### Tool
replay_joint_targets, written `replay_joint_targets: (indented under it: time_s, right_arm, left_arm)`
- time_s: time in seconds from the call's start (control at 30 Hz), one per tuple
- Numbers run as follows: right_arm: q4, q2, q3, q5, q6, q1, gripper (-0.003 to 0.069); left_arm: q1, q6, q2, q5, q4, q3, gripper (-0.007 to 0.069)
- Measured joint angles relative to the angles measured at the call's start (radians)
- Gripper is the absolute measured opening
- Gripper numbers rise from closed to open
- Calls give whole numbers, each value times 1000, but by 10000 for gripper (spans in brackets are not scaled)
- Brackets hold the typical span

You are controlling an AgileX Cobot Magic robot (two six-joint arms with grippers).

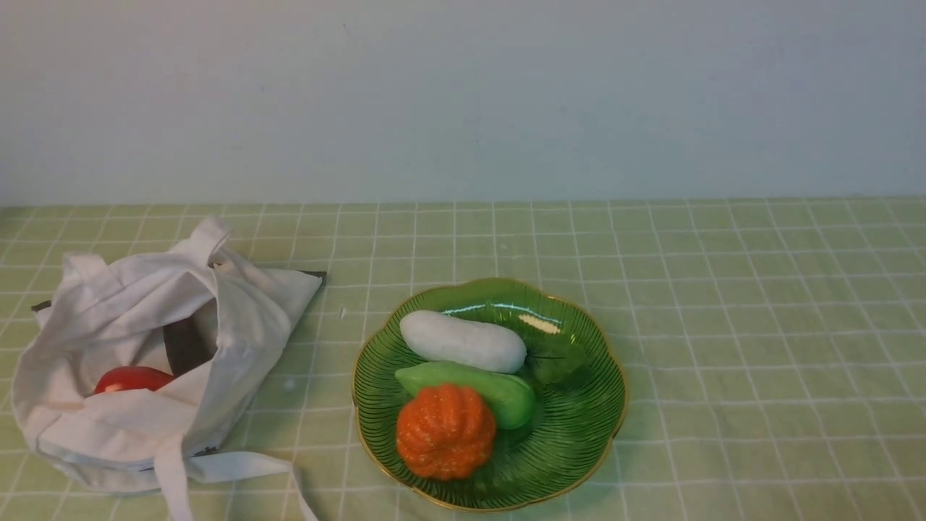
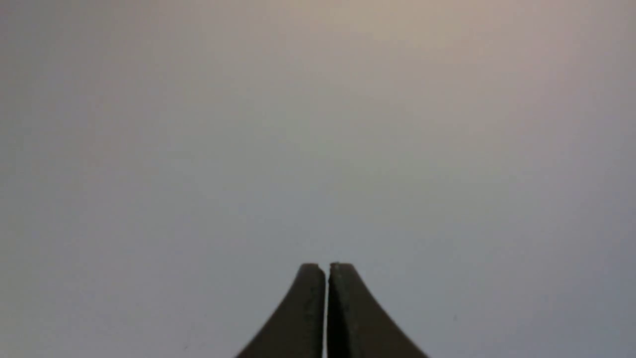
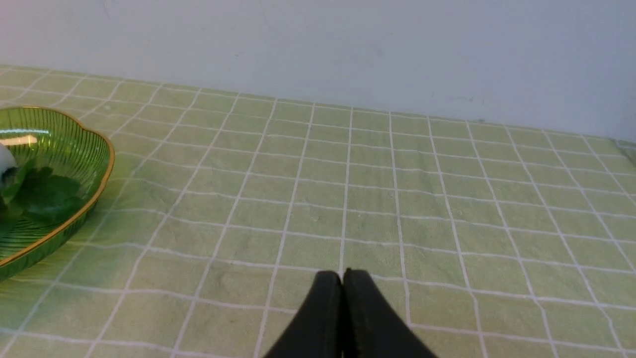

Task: Take vegetables from bag on green coffee tablecloth place on plate.
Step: 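Reach into the bag and grasp a vegetable inside it with the left gripper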

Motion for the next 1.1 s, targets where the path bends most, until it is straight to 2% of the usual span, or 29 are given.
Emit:
replay_joint_targets:
  time_s: [0.17,0.2,0.23,0.27,0.33,0.43,0.57,0.63,0.77,0.93,1.1]
  right_arm:
    - [0,0,0,0,0,0,-15]
    - [0,0,0,0,0,0,-15]
    - [0,0,0,0,0,0,-15]
    - [0,0,0,0,0,0,-15]
    - [0,0,0,0,0,0,-15]
    - [0,0,0,0,0,0,-15]
    - [0,0,0,0,0,0,-15]
    - [0,0,0,0,0,0,-15]
    - [0,0,0,0,0,0,-15]
    - [0,0,0,0,0,0,-15]
    - [0,0,0,0,0,0,-15]
  left_arm:
    - [0,222,260,339,9,-208,-5]
    - [0,233,287,383,9,-222,-5]
    - [0,258,400,498,15,-284,-5]
    - [0,260,415,512,15,-284,-5]
    - [0,243,642,699,24,-386,-5]
    - [0,239,830,826,59,-472,-5]
    - [9,221,1062,913,176,-603,-5]
    - [19,206,1114,922,190,-632,-5]
    - [99,163,1300,927,190,-737,-5]
    - [212,162,1392,927,185,-768,-5]
    - [240,205,1434,914,187,-771,-5]
